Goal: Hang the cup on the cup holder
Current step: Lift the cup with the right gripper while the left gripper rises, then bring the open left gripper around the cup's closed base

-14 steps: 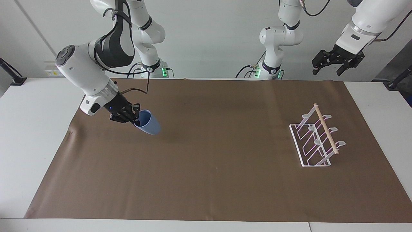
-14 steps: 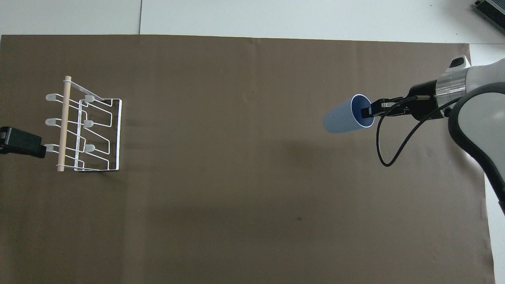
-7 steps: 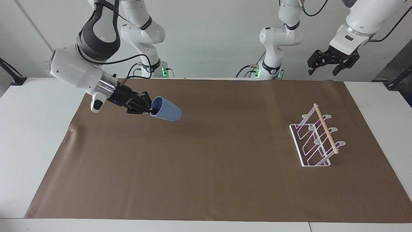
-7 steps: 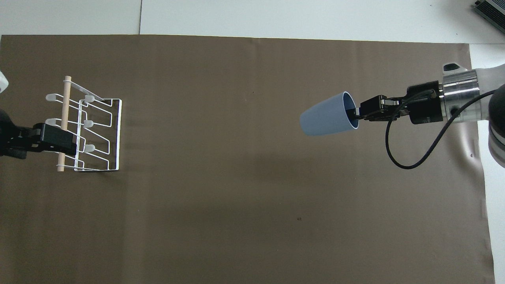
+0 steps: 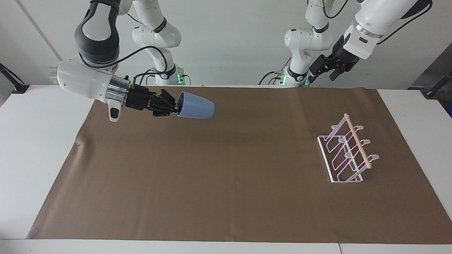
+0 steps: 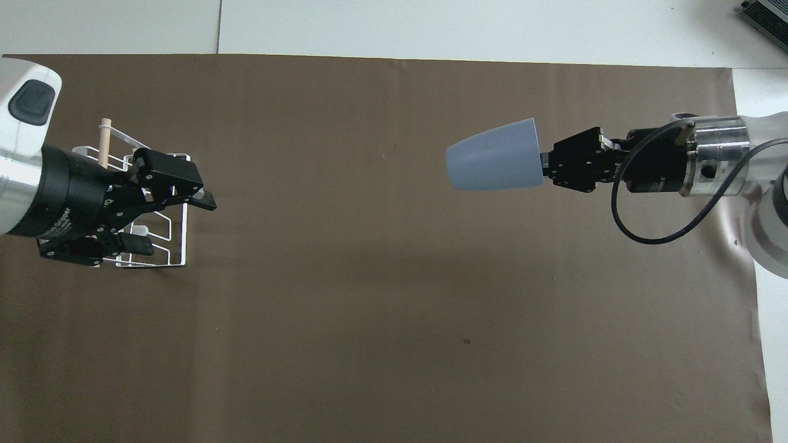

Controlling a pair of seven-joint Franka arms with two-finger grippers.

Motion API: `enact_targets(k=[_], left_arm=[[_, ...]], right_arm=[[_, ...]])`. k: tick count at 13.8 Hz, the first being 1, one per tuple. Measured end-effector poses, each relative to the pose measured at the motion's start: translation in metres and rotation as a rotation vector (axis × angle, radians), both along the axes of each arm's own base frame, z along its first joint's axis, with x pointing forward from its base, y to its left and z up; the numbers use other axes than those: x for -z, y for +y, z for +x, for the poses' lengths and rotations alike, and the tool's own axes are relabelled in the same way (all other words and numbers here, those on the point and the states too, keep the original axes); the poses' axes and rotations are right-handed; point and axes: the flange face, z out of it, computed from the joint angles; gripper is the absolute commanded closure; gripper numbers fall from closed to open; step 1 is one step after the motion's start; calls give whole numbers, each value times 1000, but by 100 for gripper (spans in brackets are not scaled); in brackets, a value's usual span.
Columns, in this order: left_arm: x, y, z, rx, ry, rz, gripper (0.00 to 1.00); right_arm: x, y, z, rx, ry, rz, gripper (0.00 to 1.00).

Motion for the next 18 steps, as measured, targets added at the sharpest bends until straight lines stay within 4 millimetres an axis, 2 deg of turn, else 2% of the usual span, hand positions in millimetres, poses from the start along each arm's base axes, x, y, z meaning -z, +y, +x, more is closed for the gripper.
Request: enact_targets(k=[5, 7, 9, 12, 18], left_arm=[[-14, -74, -5, -412, 66, -194, 0], [-17, -93, -7, -583, 139, -269, 0], [-15, -106, -13, -649, 213, -295, 0], [-9, -121, -20, -732, 312, -324, 0], [30, -134, 12, -861, 444, -348, 0]], right_arm=[[6, 43, -9, 11, 123, 151, 100], [10, 62, -12, 23, 201, 178, 100], [10, 75, -14, 30, 246, 193, 100], [10, 76, -14, 41, 258, 198, 100], [12, 82, -16, 39, 261, 193, 100]])
